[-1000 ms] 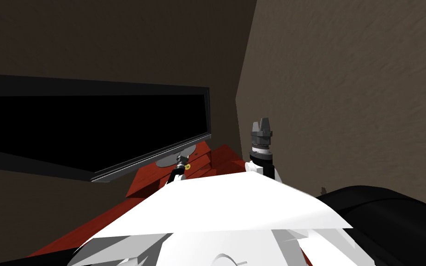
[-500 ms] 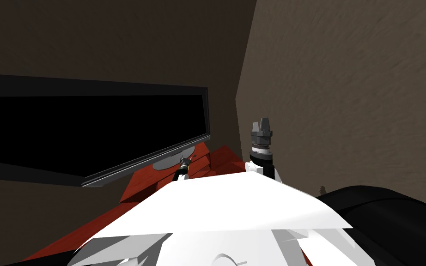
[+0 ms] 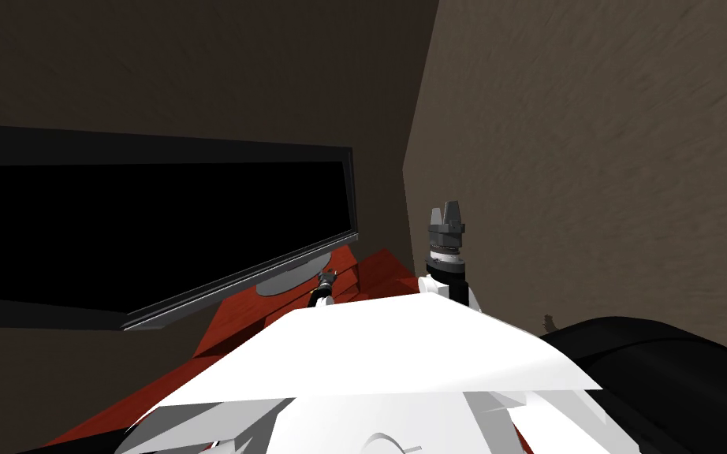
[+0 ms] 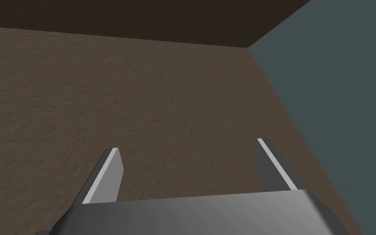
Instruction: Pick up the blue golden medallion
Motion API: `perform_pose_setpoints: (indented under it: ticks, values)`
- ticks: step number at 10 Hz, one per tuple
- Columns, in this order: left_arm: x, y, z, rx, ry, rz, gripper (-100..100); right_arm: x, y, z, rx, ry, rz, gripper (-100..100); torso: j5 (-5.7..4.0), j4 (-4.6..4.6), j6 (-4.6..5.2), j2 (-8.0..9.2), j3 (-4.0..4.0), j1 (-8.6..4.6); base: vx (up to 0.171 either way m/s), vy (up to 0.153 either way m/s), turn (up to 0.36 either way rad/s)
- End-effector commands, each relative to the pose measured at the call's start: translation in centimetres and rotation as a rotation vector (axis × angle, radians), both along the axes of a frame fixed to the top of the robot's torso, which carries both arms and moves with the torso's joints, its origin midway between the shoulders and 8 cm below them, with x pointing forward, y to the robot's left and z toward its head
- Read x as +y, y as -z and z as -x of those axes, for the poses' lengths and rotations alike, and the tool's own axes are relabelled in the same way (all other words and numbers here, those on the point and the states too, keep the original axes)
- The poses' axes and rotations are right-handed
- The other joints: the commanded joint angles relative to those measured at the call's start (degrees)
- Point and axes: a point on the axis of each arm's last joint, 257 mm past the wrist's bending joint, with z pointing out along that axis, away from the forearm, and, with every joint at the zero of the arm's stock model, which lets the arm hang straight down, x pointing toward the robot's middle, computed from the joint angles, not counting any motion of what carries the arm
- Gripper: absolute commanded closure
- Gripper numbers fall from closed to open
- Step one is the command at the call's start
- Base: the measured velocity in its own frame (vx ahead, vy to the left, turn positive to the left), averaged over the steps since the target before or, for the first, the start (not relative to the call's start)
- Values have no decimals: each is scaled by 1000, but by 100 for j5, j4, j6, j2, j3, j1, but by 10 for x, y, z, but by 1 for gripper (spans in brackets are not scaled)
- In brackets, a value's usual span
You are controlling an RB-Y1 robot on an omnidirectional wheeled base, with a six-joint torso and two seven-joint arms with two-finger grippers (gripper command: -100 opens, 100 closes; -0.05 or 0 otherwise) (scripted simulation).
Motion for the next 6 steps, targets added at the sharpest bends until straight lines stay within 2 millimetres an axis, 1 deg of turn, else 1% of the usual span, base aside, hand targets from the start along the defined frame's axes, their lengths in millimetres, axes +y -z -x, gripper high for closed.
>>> perform_pose_setpoints:
  ticks: [1,2,3,4,5,6]
  values:
    - [0,0,0,0,0,0,-100,0,0,0,0,0,0,0,0,0,0,0,0,0,15,1,0]
    - [-1,1,0,3,0,3,0,0,0,0,0,0,0,0,0,2,0,9,5,2,0,0,0]
    - [2,-2,-13,-11,-6,-4,-100,0,0,0,0,0,0,0,0,4,0,15,9,2,-24,6,-2]
    - [1,5,-10,3,-4,-3,-100,0,0,0,0,0,0,0,1,5,1,23,13,4,-33,9,-8]
    - [4,-1,-24,-16,-12,-8,-100,0,0,0,0,0,0,0,1,6,0,28,16,5,-51,19,-3]
    - [2,8,-21,4,-7,-7,-100,0,0,0,0,0,0,0,1,8,1,34,20,9,-42,18,-6]
